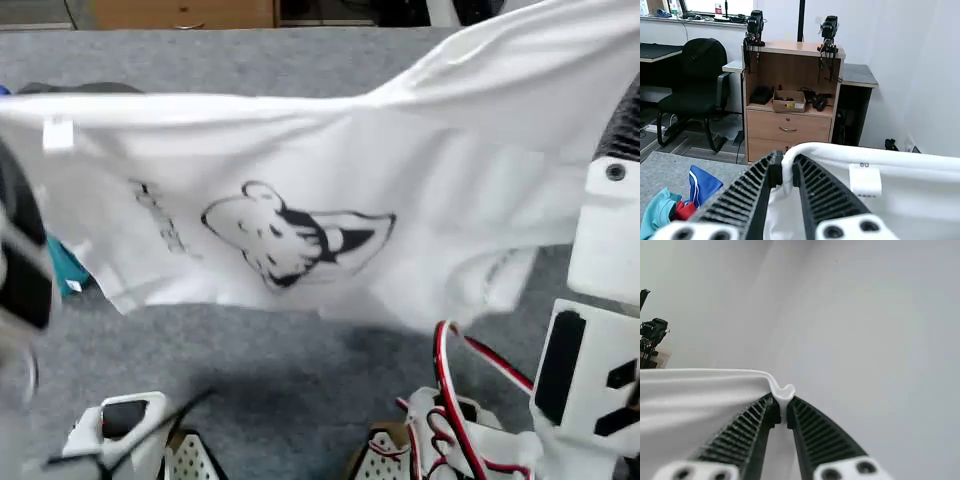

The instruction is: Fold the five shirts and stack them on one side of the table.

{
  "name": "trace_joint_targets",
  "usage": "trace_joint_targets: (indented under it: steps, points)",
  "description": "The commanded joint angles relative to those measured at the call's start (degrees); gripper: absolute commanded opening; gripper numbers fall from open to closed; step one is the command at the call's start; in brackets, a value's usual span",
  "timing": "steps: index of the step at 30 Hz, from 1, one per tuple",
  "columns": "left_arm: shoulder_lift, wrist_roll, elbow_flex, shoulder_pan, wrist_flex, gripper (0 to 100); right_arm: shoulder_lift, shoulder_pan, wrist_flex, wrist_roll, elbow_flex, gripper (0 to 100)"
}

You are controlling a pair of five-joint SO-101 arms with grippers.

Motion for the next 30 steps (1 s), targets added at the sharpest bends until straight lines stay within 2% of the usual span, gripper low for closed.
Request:
trace_joint_targets:
  steps: [1, 5, 9, 15, 21, 30]
  points:
    - [-5.14, 1.49, 13.01, -1.05, 0.44, 2, 1.19, 0.92, -4.66, 1.93, -0.31, 0.2]
    - [-11.82, 1.49, 25.32, -0.88, -1.32, 2, 3.65, 0.92, -7.21, 2.29, -0.31, 0.2]
    - [-18.68, 1.49, 37.01, -1.05, -7.03, 2, 5.49, 0.84, -9.76, 1.85, -0.31, 0.2]
    - [-27.56, 1.49, 51.34, -0.79, -15.65, 2, 6.02, -3.38, -11.43, 2.29, -0.31, 0.2]
    - [-29.32, 1.49, 55.91, -0.97, -18.2, 2, 6.11, -3.47, -9.14, 2.29, -0.22, 0.2]
    - [-29.41, 1.49, 53.36, -1.14, -19.78, 2, 5.76, -3.12, -6.59, 2.29, -0.4, 0.2]
